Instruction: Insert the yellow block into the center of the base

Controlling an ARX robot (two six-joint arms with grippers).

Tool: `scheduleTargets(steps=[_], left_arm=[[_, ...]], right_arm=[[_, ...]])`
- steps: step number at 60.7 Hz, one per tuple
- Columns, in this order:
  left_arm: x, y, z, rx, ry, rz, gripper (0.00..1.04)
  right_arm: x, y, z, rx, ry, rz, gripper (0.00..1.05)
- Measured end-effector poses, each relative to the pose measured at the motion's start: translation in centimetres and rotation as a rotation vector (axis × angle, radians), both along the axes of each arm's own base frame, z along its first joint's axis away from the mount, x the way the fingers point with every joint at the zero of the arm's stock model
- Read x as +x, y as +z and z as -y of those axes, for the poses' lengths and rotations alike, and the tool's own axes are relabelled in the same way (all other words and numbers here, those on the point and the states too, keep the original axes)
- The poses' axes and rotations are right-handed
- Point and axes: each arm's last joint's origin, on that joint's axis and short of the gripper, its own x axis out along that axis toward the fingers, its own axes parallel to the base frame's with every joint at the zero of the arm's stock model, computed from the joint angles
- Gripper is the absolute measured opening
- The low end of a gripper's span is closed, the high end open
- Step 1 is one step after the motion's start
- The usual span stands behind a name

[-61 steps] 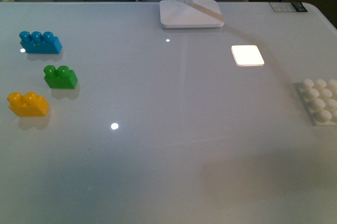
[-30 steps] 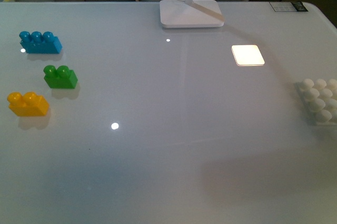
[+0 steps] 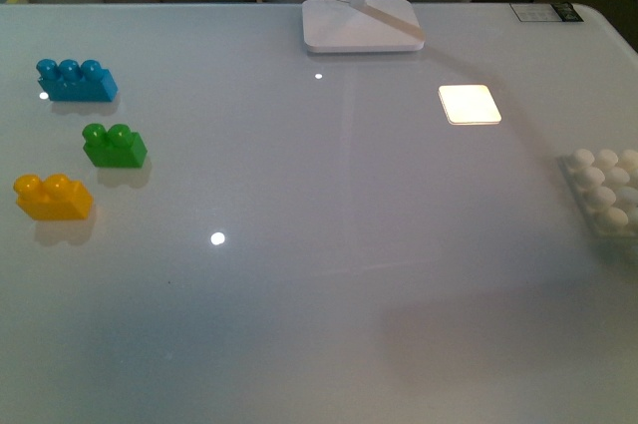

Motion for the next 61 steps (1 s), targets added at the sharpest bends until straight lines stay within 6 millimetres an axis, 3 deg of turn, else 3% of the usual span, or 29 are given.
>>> scheduleTargets(steps=[17,29,61], left_arm=[[0.0,0.0,0.0,0.0,0.0,0.0,0.97],[0.0,0.0,0.0,0.0,0.0,0.0,0.97],[0.0,0.0,0.0,0.0,0.0,0.0,0.97]], right_arm=[[2.6,-1.7,3.0,0.001,-0.017,0.003,0.96],[3.8,-2.3,4.0,0.043,-0.066,0.063,0.96],[6.8,-4.1,3.9,0.1,-0.17,0.091,0.96]])
